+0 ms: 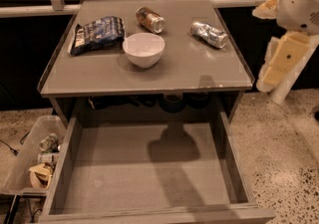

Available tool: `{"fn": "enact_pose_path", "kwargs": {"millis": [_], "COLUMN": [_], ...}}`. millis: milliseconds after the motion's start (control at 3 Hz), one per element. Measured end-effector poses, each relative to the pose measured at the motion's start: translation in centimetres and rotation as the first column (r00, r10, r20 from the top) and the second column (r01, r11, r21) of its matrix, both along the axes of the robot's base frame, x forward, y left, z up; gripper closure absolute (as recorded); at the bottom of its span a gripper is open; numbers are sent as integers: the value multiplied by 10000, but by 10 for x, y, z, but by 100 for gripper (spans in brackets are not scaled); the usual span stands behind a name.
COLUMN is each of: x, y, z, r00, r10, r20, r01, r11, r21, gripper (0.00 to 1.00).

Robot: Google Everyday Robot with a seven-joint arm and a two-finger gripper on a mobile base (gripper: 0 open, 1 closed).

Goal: Place redbull can into top drawer

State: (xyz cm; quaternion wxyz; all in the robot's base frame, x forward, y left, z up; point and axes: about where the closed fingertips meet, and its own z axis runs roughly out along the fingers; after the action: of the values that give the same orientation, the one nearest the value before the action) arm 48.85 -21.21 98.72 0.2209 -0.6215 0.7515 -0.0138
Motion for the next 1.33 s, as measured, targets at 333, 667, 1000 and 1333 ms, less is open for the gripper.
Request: {"fn": "enact_pose_path", "kwargs": {"millis": [333, 667, 1000, 1333], "x": [64, 131, 136, 170], "y": [1, -5, 1, 2], "z": [11, 19, 16, -1], "r00": [9935, 9765, 9774, 9822], "r10": [564, 468, 427, -105], "r20": [987, 2103, 2070, 1875], "r01": [-663, -892, -858, -277], "r11": [9928, 9763, 9753, 9794], "r21": [1000, 1971, 2037, 2001], "gripper": [0, 0, 0, 0]}}
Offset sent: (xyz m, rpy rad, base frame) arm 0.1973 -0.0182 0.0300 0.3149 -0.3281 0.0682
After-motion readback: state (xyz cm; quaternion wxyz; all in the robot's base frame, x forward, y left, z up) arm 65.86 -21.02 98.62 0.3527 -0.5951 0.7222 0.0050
